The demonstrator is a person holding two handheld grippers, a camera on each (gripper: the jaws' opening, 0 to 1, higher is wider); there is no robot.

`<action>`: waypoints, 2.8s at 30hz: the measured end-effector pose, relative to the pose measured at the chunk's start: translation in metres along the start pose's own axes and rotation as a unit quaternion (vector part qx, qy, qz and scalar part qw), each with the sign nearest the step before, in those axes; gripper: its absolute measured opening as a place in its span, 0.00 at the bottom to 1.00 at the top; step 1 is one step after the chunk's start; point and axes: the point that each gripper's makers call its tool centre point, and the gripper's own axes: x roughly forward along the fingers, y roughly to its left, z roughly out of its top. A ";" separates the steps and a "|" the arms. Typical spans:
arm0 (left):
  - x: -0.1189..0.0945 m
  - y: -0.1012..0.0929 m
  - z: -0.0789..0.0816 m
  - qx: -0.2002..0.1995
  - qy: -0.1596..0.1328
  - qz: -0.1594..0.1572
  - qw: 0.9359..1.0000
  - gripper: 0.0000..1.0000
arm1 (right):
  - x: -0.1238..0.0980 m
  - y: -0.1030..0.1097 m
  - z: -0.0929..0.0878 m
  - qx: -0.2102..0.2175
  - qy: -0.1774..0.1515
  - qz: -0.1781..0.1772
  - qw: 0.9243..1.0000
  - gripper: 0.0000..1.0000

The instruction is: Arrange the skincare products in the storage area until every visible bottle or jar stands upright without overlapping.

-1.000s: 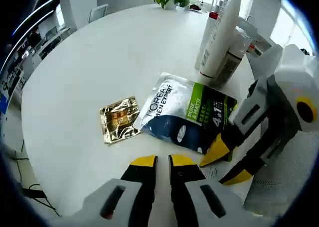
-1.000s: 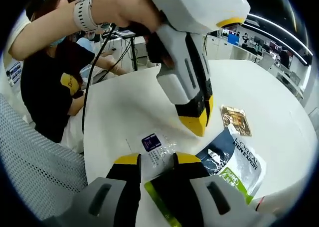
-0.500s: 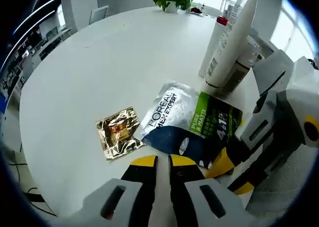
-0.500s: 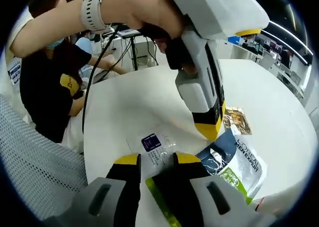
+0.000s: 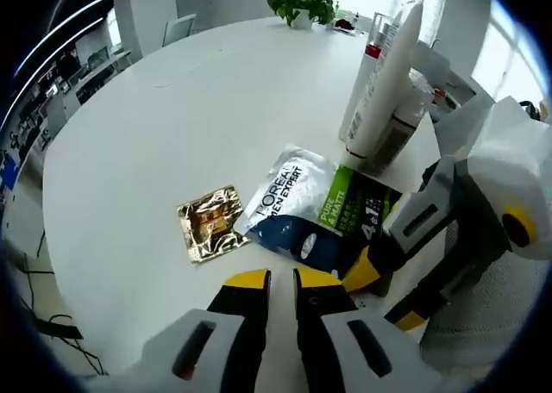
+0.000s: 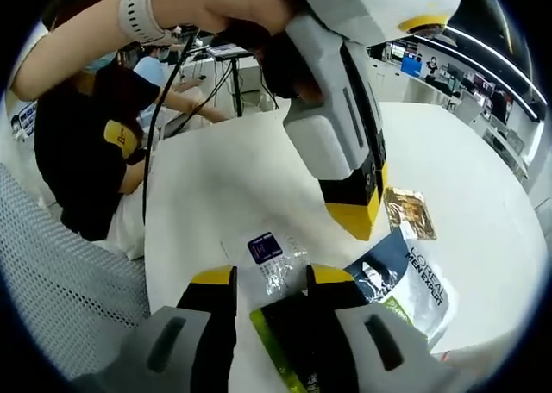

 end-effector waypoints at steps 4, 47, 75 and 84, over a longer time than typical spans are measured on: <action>-0.010 -0.003 -0.002 -0.006 -0.004 0.010 1.000 0.06 | -0.012 -0.001 0.003 0.001 -0.009 -0.004 1.000 0.33; -0.096 -0.078 0.040 -0.051 -0.133 0.086 0.986 0.31 | -0.209 -0.042 0.014 0.045 -0.128 -0.132 0.982 0.52; -0.147 -0.063 0.023 -0.055 -0.151 0.180 0.970 0.87 | -0.277 -0.086 -0.031 0.095 -0.099 -0.237 0.962 0.99; -0.152 -0.066 0.026 -0.042 -0.171 0.179 0.968 0.95 | -0.278 -0.086 -0.029 0.088 -0.102 -0.245 0.960 1.00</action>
